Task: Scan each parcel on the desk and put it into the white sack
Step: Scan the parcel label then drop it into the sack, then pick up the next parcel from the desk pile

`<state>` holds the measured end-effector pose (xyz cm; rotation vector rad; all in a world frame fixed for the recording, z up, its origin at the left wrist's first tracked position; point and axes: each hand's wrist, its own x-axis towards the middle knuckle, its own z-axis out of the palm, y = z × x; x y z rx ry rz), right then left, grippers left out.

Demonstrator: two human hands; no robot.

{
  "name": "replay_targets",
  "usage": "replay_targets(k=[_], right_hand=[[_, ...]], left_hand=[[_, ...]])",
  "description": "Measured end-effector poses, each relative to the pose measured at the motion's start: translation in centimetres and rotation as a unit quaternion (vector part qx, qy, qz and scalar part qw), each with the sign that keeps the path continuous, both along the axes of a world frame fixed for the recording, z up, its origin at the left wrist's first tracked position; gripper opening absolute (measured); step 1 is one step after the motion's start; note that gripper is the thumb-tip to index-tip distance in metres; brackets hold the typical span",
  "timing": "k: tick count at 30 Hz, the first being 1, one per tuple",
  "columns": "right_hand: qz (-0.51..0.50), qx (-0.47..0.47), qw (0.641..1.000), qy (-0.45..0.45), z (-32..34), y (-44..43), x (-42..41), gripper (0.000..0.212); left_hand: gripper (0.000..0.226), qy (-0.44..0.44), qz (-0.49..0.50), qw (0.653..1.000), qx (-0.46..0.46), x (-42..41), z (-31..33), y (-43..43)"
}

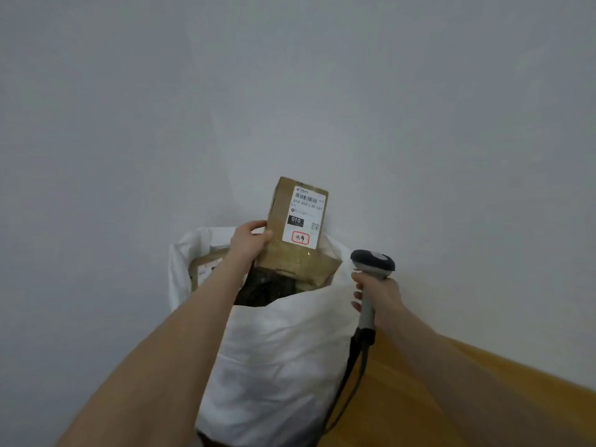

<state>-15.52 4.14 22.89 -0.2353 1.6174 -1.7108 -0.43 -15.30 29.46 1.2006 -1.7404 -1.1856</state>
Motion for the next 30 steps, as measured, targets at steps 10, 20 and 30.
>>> replay_targets(k=[10, 20, 30], right_hand=[[-0.046, 0.093, 0.994, 0.026, -2.5, -9.7, 4.1, 0.019], [-0.126, 0.012, 0.989, -0.082, -2.5, -7.4, 3.1, 0.023], [-0.299, -0.037, 0.942, -0.147, -3.0, 12.0, -2.1, 0.016]], left_hand=[[0.035, -0.310, -0.004, 0.951, -0.003, 6.4, -7.7, -11.5], [0.048, -0.346, -0.086, 0.900, -0.250, -4.0, -5.5, -7.6], [0.048, -0.324, -0.375, 0.821, -0.283, -16.9, -7.7, 13.5]])
